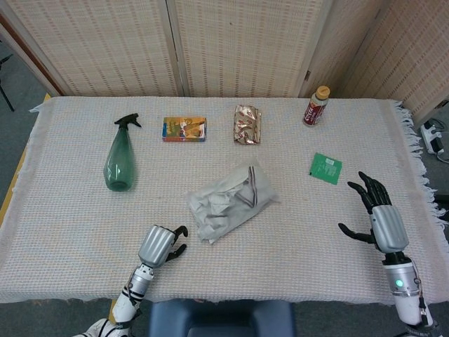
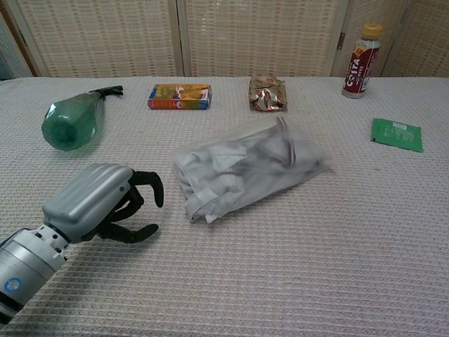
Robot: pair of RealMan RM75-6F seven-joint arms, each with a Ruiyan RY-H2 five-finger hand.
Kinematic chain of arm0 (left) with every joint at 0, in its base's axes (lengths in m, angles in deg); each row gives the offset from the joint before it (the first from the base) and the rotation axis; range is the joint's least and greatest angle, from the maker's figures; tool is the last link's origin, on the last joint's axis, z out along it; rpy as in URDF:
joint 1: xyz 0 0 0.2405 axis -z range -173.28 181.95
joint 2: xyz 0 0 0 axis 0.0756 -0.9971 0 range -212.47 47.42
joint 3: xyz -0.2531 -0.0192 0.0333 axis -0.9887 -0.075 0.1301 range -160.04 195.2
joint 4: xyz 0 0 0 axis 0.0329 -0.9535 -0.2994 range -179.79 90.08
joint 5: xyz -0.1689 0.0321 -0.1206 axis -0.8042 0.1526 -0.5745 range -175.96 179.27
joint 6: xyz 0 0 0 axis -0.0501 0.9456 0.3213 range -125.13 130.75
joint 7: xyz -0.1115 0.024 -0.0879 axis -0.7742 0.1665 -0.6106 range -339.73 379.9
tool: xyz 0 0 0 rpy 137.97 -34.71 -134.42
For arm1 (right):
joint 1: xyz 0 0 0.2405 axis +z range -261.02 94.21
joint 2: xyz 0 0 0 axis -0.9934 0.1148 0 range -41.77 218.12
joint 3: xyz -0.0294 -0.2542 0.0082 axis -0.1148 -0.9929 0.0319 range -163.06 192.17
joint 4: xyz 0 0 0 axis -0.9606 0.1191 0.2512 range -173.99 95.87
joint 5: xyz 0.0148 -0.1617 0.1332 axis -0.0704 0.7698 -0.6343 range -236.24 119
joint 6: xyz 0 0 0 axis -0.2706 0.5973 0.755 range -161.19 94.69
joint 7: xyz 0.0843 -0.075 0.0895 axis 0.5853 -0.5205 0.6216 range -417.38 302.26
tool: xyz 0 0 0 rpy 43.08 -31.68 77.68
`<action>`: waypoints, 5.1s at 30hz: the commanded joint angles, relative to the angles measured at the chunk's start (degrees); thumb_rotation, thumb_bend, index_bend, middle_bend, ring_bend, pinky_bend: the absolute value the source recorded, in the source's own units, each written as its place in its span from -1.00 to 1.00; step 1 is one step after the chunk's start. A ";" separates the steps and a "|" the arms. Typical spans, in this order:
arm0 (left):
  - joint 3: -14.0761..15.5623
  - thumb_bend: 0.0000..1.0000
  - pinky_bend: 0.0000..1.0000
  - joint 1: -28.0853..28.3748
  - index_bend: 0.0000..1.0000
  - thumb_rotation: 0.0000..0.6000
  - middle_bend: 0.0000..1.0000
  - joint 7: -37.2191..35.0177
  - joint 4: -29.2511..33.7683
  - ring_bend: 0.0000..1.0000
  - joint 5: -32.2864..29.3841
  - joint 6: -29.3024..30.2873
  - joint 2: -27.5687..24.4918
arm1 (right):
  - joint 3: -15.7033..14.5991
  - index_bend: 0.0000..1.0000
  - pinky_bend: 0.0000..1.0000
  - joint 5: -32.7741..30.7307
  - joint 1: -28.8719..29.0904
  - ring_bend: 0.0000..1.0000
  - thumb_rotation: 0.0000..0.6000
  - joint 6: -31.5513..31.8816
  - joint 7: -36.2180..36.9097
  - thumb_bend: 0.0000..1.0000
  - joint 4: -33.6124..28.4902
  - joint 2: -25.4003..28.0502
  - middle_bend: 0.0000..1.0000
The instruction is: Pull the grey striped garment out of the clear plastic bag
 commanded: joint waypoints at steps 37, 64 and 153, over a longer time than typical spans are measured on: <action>-2.69 -0.51 1.00 7.31 0.06 1.00 1.00 -5.94 -14.22 1.00 -3.79 2.52 11.53 | -0.14 -0.78 -1.00 -0.59 0.57 -1.00 1.00 -3.65 0.24 -0.76 -0.59 2.06 -1.00; -1.29 -0.32 1.00 6.32 0.13 0.81 1.00 -7.40 -14.05 1.00 -6.09 2.08 11.28 | -0.37 -0.80 -1.00 0.01 0.74 -1.00 1.00 -3.88 -0.11 -0.76 -0.62 1.90 -1.00; 0.30 0.27 1.00 6.54 0.45 1.00 1.00 -7.18 -8.89 1.00 -4.51 4.93 4.47 | 7.30 0.08 -1.00 -12.19 15.61 -1.00 1.00 -16.37 -3.60 -0.64 31.52 -37.08 -1.00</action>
